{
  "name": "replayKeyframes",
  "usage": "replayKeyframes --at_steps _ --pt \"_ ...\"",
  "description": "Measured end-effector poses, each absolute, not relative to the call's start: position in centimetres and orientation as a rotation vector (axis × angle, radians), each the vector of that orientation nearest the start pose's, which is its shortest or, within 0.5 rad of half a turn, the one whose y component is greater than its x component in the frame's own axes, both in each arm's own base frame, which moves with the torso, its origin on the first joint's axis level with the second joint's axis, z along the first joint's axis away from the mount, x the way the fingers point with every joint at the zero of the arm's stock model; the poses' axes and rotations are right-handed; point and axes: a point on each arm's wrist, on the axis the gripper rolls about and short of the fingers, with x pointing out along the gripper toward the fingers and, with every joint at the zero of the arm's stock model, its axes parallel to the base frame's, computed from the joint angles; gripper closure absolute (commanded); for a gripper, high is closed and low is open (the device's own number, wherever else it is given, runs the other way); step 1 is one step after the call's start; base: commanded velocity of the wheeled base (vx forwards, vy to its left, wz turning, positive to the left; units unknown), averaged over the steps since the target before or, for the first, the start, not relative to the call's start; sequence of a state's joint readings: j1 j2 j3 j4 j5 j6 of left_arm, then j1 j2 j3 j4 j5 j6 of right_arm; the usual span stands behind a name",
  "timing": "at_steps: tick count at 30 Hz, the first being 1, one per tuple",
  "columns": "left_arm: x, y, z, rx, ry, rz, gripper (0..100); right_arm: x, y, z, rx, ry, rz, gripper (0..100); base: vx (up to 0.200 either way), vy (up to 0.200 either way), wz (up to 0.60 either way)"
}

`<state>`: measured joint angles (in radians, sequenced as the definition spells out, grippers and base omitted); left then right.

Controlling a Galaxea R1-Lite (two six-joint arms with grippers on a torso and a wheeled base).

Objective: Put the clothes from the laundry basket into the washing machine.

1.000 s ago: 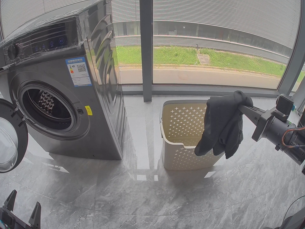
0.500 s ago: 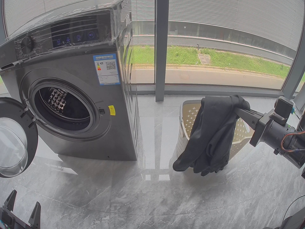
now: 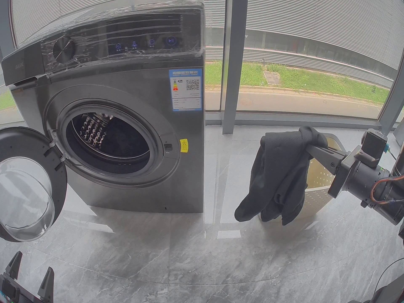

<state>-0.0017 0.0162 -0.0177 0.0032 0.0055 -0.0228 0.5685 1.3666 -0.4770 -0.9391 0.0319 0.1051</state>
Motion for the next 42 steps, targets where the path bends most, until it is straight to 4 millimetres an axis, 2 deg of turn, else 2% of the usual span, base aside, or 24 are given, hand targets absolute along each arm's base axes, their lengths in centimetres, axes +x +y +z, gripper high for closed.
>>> replayKeyframes --at_steps 22,25,42 --pt "-2.29 0.01 8.04 -0.023 0.002 0.003 0 17.58 11.48 20.62 0.110 0.002 0.607 100 0.000 0.200 0.00" --pt "-2.29 0.02 8.04 -0.025 0.002 0.003 0 17.55 11.48 20.54 0.108 0.004 0.608 100 -0.200 0.200 0.00" --pt "-2.29 0.02 8.04 -0.027 0.002 0.004 0 17.48 11.44 20.28 0.105 0.014 0.609 100 0.000 0.000 0.00"
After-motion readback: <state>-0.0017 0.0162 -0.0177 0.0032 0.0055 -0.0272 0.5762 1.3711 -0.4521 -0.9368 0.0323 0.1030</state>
